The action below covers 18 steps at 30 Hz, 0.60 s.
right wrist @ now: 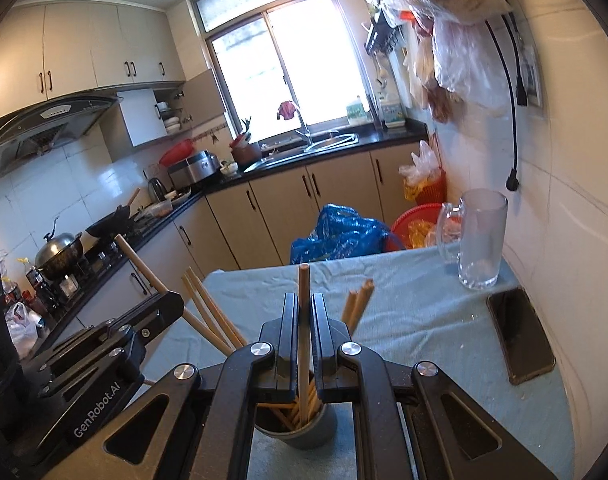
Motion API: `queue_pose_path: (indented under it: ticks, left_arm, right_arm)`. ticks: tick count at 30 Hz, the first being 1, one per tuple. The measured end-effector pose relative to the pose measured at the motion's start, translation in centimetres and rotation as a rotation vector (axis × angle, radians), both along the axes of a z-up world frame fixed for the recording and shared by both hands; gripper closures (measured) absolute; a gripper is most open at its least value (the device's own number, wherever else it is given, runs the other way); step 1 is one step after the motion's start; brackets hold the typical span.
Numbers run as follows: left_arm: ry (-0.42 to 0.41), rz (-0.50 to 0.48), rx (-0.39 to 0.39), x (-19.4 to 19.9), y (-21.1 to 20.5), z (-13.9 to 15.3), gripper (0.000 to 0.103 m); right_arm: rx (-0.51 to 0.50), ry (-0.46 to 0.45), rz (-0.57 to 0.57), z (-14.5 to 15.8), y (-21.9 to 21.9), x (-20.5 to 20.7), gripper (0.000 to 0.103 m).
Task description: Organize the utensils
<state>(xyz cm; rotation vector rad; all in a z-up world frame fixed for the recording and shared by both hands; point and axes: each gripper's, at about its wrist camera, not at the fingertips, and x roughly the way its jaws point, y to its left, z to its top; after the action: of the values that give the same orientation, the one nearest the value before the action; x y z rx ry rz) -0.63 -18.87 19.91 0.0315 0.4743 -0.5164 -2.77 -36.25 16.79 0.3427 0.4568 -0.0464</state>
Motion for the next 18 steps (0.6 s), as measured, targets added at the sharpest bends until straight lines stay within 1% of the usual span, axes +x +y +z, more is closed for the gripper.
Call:
queue_pose_path:
  ticks: [9,18]
  left_arm:
    - [0.022,0.007,0.018,0.1,0.3,-1.3,0.097]
    - [0.012,0.011,0.018,-0.2,0.6,-1.1,0.097]
  right_arm:
    - [0.008,0.027,0.000,-0.9,-0.1,0.0,0.096]
    - [0.007,0.024,-0.001,-1.1,0.0,0.0,0.096]
